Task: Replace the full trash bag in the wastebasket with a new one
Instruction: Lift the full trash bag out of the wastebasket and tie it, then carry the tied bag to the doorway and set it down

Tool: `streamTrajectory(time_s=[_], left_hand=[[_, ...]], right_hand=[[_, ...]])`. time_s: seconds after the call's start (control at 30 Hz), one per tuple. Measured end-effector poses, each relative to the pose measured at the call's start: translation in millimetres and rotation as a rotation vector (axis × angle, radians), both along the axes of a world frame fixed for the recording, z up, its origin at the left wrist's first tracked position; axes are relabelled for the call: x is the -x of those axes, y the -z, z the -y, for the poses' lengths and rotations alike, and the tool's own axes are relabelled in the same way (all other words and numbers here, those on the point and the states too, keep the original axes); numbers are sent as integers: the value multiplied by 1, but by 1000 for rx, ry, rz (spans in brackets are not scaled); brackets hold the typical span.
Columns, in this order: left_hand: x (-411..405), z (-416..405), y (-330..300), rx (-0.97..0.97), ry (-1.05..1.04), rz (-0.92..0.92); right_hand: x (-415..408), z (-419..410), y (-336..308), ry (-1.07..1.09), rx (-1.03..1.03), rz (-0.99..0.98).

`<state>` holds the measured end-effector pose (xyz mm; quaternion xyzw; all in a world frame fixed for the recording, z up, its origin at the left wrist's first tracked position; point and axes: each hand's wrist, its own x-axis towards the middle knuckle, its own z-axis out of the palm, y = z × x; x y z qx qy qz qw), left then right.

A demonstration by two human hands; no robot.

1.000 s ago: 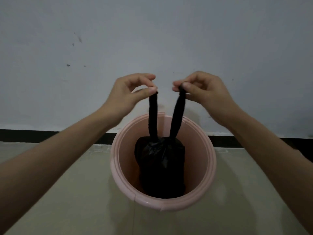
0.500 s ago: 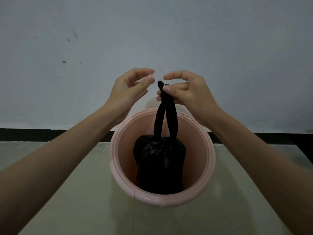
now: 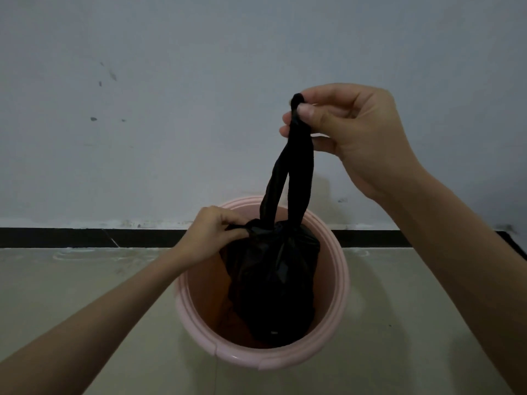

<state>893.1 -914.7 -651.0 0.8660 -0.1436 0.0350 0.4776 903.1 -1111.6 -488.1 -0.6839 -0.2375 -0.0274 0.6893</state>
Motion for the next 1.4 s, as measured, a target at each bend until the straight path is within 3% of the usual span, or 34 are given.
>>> streamTrajectory(time_s=[0.23,0.47,0.7,0.83,1.07,1.4], left_hand=[[28,3,-125,266,-45,-202],[52,-10,-307,250,-72,-262],[95,-29,-496,236,-156,-274],[135,-37,-571,216,-274,-257],[235,-73,-603,138,-539,-236],[411,-185,-592,110,-1049,-309]], right_hand=[[7,4,-124,54,-9,-77],[17,-7,-306,11,14,-132],[30,-26,-501,-130,131,-149],[45,-41,-581,-242,266,-83],[87,-115,-626,-639,637,151],[198,-325,-609,-1106,651,426]])
